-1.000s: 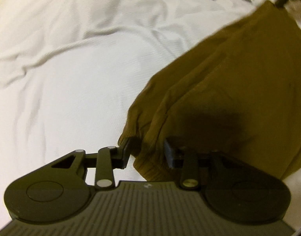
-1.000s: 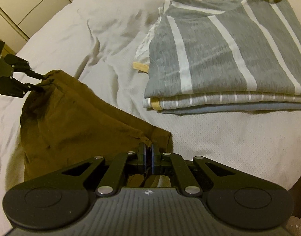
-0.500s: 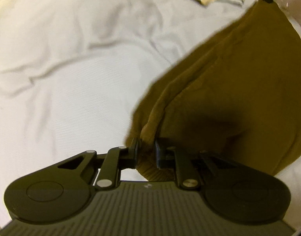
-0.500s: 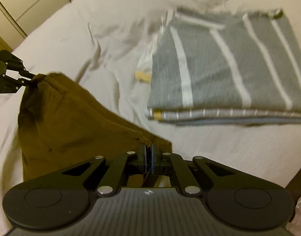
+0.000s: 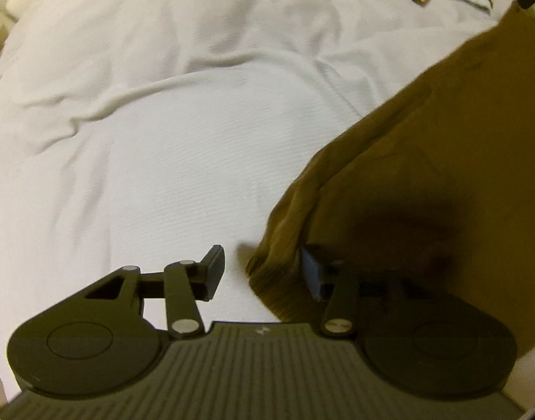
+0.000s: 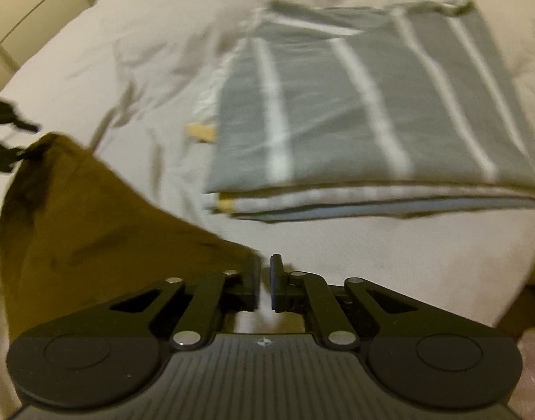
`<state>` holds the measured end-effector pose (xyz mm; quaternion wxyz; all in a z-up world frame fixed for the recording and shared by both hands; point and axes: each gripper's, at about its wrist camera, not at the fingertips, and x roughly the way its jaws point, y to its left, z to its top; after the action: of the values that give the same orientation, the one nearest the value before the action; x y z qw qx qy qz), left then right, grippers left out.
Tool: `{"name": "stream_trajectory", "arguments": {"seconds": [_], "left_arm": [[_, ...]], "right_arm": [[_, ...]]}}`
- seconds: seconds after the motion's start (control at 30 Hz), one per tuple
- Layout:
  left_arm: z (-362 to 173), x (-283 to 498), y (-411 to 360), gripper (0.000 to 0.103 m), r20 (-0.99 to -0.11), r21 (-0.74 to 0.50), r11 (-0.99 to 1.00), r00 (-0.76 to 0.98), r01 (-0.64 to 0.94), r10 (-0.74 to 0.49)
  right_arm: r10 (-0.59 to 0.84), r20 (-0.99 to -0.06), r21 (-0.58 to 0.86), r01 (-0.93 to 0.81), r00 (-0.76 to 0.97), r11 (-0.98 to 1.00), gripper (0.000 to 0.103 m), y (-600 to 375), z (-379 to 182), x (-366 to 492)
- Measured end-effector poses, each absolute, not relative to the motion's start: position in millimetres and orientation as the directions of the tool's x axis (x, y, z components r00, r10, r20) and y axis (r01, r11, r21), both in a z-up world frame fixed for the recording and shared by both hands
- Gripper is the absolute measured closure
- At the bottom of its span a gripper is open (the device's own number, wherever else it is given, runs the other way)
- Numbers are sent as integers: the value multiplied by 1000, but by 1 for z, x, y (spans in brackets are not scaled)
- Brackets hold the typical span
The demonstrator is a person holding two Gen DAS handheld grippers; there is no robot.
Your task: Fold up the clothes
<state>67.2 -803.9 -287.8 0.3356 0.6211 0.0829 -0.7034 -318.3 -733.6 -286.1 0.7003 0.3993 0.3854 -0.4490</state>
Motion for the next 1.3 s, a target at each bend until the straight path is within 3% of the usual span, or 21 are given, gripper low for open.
{"name": "stream_trajectory", "arguments": {"seconds": [0.27,0.43,0.57,0.77,1.1,1.3], "left_arm": [[-262,73,-771,61,-896,284,-662,-53,693,-441],[-266,63,-750,61,-899,236,-587,-56,774,-435],[-259,61,-724,60,-893,202,-466,-34,862,-449],[-248,52,-657,42,-896,101,-266,-28,959,-443],[-251,3,-527,35,-884,9,-132,-54,991,-465],[-248,-19,-454,33,-843,-9,-66,-43,998,-536]], "right_arm": [[-359,-874,241,934,327,263,92,-720,-270,-326],[-295,-868,304,897,399,319,90,-728,-290,-302],[-249,-904,273,918,347,287,88,-737,-304,-314],[-229,-927,203,912,296,356,83,-738,-291,-328],[-209,-901,205,796,381,569,66,-678,-256,-290],[-187,-882,152,638,432,755,64,-590,-241,-264]]}}
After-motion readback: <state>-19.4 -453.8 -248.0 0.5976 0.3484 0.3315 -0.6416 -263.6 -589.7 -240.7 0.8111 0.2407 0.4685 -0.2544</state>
